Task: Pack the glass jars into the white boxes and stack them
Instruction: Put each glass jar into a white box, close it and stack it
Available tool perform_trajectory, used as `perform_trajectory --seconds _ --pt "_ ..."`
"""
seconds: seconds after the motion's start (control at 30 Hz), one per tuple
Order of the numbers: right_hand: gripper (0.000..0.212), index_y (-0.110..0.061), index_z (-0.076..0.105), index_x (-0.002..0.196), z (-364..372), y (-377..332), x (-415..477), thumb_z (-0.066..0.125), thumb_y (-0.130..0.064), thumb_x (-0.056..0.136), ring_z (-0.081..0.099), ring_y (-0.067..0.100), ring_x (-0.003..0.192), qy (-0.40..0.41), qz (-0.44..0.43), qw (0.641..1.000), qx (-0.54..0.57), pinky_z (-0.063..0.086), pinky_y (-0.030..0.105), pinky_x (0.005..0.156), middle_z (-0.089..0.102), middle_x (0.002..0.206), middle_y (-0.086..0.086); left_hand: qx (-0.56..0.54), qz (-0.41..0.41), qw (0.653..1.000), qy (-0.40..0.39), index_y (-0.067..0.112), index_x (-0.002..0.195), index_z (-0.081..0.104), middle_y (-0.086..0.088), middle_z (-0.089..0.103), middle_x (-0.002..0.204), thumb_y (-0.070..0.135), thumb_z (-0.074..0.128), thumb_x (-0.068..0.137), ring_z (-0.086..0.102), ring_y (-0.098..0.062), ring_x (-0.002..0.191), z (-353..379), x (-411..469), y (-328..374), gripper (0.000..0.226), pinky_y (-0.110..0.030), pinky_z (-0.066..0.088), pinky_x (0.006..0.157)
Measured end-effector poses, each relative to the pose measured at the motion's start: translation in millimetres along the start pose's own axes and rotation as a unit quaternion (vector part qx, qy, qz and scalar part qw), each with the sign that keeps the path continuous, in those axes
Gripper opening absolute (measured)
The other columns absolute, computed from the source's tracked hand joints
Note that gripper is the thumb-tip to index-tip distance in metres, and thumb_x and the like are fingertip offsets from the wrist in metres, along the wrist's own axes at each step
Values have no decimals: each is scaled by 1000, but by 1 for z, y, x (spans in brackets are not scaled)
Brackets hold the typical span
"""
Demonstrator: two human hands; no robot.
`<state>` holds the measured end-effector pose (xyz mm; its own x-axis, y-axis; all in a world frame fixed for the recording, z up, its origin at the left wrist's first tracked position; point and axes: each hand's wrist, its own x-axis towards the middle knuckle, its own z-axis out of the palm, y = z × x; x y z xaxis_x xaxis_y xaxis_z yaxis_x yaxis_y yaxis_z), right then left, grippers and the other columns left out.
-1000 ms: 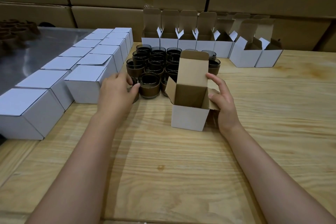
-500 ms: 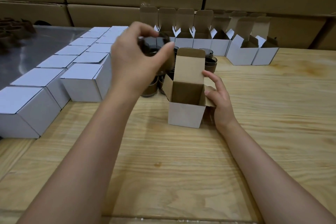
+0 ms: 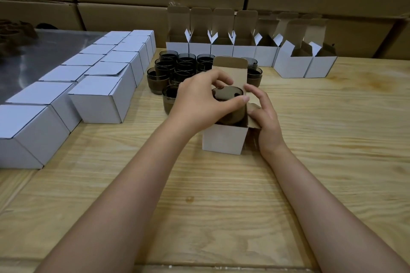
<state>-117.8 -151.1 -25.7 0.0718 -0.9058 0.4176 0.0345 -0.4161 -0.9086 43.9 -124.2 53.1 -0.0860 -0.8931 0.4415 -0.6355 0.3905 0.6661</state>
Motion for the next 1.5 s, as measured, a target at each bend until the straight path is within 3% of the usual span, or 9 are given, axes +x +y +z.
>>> perform_trajectory --seconds 0.17,0.4,0.7,0.87,1.07,1.17,1.27,1.37,1.5 --pt "50 -14 49 131 1 -1 1 41 -12 82 62 1 98 8 -5 1000 -24 47 17 83 67 98 -23 169 35 985 -20 35 103 61 14 57 97 67 64 73 53 -11 102 11 -1 -3 44 -32 24 92" --pt "50 -15 48 132 1 -2 0 38 -14 83 53 -6 112 -3 2 1000 -20 42 10 89 59 116 -22 252 41 965 -65 37 97 62 11 53 108 66 64 75 50 -11 101 12 2 0 36 -31 17 87" --pt "46 -4 40 135 1 1 0 35 -6 90 58 -17 91 -23 -7 999 -47 41 3 78 65 92 -35 377 -60 894 -234 32 102 64 6 63 100 67 64 75 53 -20 107 8 26 27 44 -41 26 97" --pt "44 4 36 137 2 -2 -1 32 3 93 57 -21 89 -31 -12 998 -49 40 0 76 65 91 -36 355 -62 893 -270 33 112 64 8 63 111 63 61 81 50 -20 115 4 25 27 43 -42 26 102" --pt "44 1 36 137 3 -1 -1 34 -1 93 60 -14 93 -33 -7 999 -40 44 6 78 65 94 -34 273 -50 931 -236 30 106 64 8 61 94 67 37 91 50 -15 98 -2 16 17 49 -38 38 89" --pt "47 -2 36 138 3 -2 -2 36 -6 92 65 -5 85 -31 -4 999 -21 49 13 75 69 90 -25 249 17 966 -74 21 89 65 6 56 71 54 33 99 53 -17 77 -5 12 12 47 -35 33 70" --pt "50 -10 39 137 4 -4 -2 40 -14 87 66 5 85 -19 4 1000 -10 52 20 76 71 87 -13 3 1 994 109 20 94 63 7 63 86 31 37 102 59 -12 86 -3 6 -3 29 -33 46 74" --pt "51 -14 41 136 5 -7 -3 42 -17 85 66 16 89 -15 15 1000 11 52 24 78 69 91 6 -344 -159 916 128 18 119 59 1 62 119 14 34 103 59 -13 111 6 -4 -21 30 -30 49 94" --pt "50 -7 37 138 6 -10 -4 39 -14 89 66 2 92 -24 7 1000 -7 50 16 76 71 96 -20 -486 -204 850 3 23 126 57 5 68 115 19 38 102 63 -13 112 22 -24 -37 31 -27 53 88"
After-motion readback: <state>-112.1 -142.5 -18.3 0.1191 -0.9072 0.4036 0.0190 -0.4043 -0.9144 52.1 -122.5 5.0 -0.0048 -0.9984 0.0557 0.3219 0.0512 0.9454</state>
